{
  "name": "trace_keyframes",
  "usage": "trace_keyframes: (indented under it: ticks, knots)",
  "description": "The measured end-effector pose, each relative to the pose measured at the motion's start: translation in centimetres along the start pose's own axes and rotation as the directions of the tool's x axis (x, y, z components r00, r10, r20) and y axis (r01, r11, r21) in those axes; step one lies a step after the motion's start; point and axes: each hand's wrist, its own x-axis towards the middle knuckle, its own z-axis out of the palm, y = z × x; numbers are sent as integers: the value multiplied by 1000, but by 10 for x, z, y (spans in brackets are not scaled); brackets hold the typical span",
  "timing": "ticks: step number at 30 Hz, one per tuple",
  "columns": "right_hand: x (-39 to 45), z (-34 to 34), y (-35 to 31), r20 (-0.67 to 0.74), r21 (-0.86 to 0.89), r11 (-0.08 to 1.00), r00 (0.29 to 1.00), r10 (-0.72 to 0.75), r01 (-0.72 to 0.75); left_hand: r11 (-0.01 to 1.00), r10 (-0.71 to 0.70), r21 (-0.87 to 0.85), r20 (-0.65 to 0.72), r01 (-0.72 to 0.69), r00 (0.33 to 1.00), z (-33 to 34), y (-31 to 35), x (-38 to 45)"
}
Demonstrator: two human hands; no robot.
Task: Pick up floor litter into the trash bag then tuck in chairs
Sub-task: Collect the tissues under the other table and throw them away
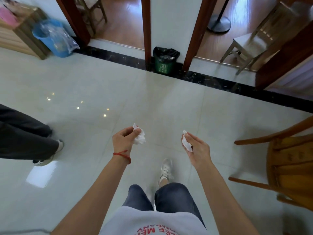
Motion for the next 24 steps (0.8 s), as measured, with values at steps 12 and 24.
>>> trace_keyframes:
  ticks: [12, 24]
  knots:
    - [159, 111, -132, 58, 65, 998, 998, -1, -3, 1000, -4, -18, -15, 4, 1000, 116, 94, 177]
    - [301, 223, -235, 42, 74, 997, 999, -19, 16, 999, -23, -34, 9, 23, 1000, 211, 179, 346]
